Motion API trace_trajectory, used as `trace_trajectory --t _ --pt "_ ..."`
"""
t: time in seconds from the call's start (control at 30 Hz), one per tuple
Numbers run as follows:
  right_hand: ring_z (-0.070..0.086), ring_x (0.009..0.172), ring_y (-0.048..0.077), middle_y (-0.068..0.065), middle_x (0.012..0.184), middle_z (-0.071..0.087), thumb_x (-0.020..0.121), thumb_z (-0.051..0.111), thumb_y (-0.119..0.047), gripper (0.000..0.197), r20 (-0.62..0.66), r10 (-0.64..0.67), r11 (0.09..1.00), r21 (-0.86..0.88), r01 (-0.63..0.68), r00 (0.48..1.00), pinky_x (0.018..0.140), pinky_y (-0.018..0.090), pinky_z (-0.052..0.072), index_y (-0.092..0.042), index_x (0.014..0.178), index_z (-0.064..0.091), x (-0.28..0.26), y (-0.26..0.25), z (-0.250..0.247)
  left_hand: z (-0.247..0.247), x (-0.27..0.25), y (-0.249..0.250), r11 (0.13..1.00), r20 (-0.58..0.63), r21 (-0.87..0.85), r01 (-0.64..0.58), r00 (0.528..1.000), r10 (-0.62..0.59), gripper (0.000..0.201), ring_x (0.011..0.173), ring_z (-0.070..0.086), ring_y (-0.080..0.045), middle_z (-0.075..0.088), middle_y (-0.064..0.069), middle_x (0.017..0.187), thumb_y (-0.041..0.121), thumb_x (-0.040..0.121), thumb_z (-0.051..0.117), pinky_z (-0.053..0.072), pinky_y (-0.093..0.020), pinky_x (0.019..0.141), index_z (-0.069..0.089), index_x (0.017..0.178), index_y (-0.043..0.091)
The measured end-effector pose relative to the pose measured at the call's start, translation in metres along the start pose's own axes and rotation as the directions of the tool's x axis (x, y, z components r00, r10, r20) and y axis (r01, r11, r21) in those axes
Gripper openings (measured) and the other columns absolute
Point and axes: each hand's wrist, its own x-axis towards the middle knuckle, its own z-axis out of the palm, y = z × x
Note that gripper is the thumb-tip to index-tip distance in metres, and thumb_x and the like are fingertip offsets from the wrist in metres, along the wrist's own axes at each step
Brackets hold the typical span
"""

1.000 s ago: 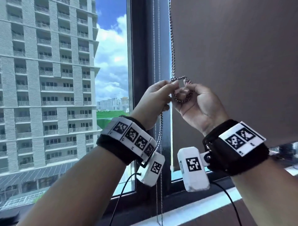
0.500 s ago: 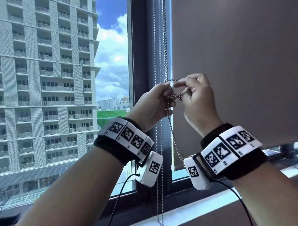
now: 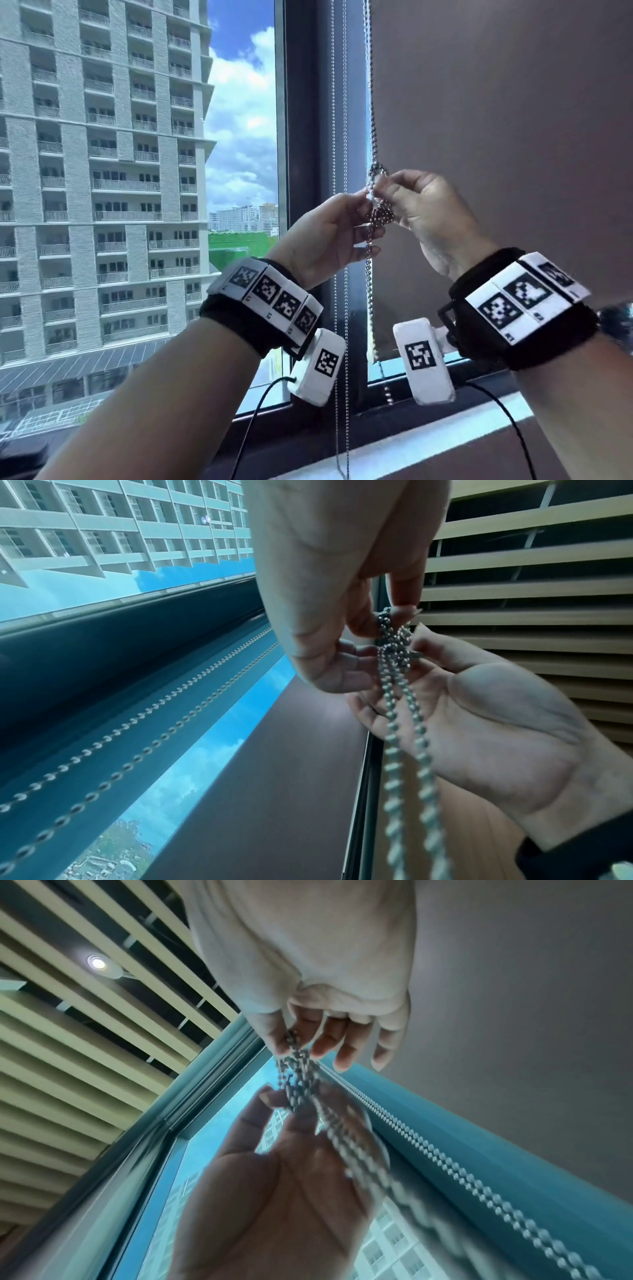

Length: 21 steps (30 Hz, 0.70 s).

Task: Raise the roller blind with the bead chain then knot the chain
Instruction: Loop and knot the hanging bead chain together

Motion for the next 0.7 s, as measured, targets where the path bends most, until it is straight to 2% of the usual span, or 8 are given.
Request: trace_trajectory --t 0.1,0.17,0.3,0.37,0.4,0.47,0.57,0.7 --pt "0.047 0.080 0.015 -0.008 0.072 0.051 0.087 0.061 -0.035 0.024 -0.088 0.023 0.999 0.050 -0.018 0.996 0.080 0.032 0.041 -0.025 0.067 0.052 -0.002 0.001 -0.003 -0.006 -0.001 -0.002 0.999 -0.061 0.040 -0.036 0.997 0.039 0.028 0.071 0.058 -0.008 0.058 0.003 0.079 0.025 0.099 0.035 0.047 -0.026 0.069 0.048 0.075 0.019" --pt "0.045 0.081 0.017 -0.009 0.070 0.048 0.082 0.063 -0.034 0.023 -0.081 -0.001 0.989 0.144 0.013 0.997 0.081 0.031 0.040 -0.025 0.066 0.050 -0.006 -0.004 -0.004 -0.010 0.002 -0.003 0.990 -0.104 0.121 -0.072 0.991 0.085 0.020 0.075 0.055 -0.009 0.058 0.004 0.083 0.025 0.096 0.040 0.046 -0.029 0.073 0.051 0.080 0.020" --pt "0.053 0.062 0.013 -0.005 0.054 0.044 0.085 0.059 -0.027 0.032 -0.017 -0.102 0.928 0.358 0.101 0.995 0.082 0.030 0.046 -0.019 0.057 0.047 -0.014 -0.013 -0.003 -0.015 0.005 -0.006 0.971 -0.165 0.215 -0.100 0.977 0.138 0.011 0.074 0.056 -0.009 0.056 0.003 0.084 0.029 0.084 0.047 0.049 -0.023 0.066 0.052 0.084 0.019" --pt "0.041 0.050 0.014 -0.004 0.047 0.036 0.093 0.051 -0.025 0.031 0.028 -0.114 0.937 0.335 0.099 0.993 0.073 0.030 0.050 -0.014 0.063 0.051 -0.021 -0.012 -0.004 -0.019 0.004 -0.008 0.973 -0.180 0.208 -0.105 0.973 0.143 0.012 0.074 0.056 -0.010 0.056 0.003 0.082 0.027 0.088 0.045 0.047 -0.026 0.070 0.051 0.083 0.018" --pt "0.033 0.045 0.012 -0.006 0.046 0.031 0.096 0.046 -0.024 0.030 0.060 -0.095 0.945 0.319 0.071 0.994 0.060 0.027 0.049 -0.013 0.069 0.052 -0.026 -0.010 -0.005 -0.020 0.003 -0.009 0.974 -0.187 0.199 -0.104 0.972 0.142 0.014 0.074 0.055 -0.010 0.056 0.003 0.081 0.025 0.091 0.042 0.045 -0.029 0.074 0.050 0.082 0.019" --pt "0.021 0.042 0.009 -0.007 0.047 0.028 0.099 0.040 -0.023 0.027 0.147 -0.012 0.951 0.308 -0.034 0.989 0.041 0.021 0.031 -0.012 0.078 0.053 -0.035 -0.004 -0.007 -0.022 0.001 -0.011 0.978 -0.207 0.180 -0.102 0.968 0.139 0.019 0.074 0.054 -0.011 0.054 0.004 0.078 0.020 0.095 0.039 0.041 -0.034 0.078 0.048 0.078 0.020" --pt "0.018 0.043 0.009 -0.003 0.051 0.031 0.097 0.040 -0.022 0.025 0.325 0.156 0.940 0.241 -0.241 0.933 0.039 0.022 0.012 -0.011 0.081 0.054 -0.048 0.011 -0.009 -0.025 0.000 -0.013 0.986 -0.230 0.132 -0.103 0.964 0.132 0.021 0.073 0.054 -0.010 0.053 0.002 0.079 0.019 0.095 0.037 0.040 -0.035 0.079 0.045 0.076 0.021" --pt "0.019 0.046 0.011 0.000 0.054 0.034 0.093 0.043 -0.025 0.023 0.458 0.357 0.886 0.110 -0.451 0.814 0.043 0.026 0.008 -0.010 0.080 0.054 -0.074 0.038 -0.003 -0.029 0.000 -0.015 0.992 -0.237 0.035 -0.118 0.964 0.123 0.021 0.073 0.057 -0.009 0.058 0.004 0.080 0.019 0.096 0.037 0.043 -0.031 0.076 0.051 0.080 0.021"
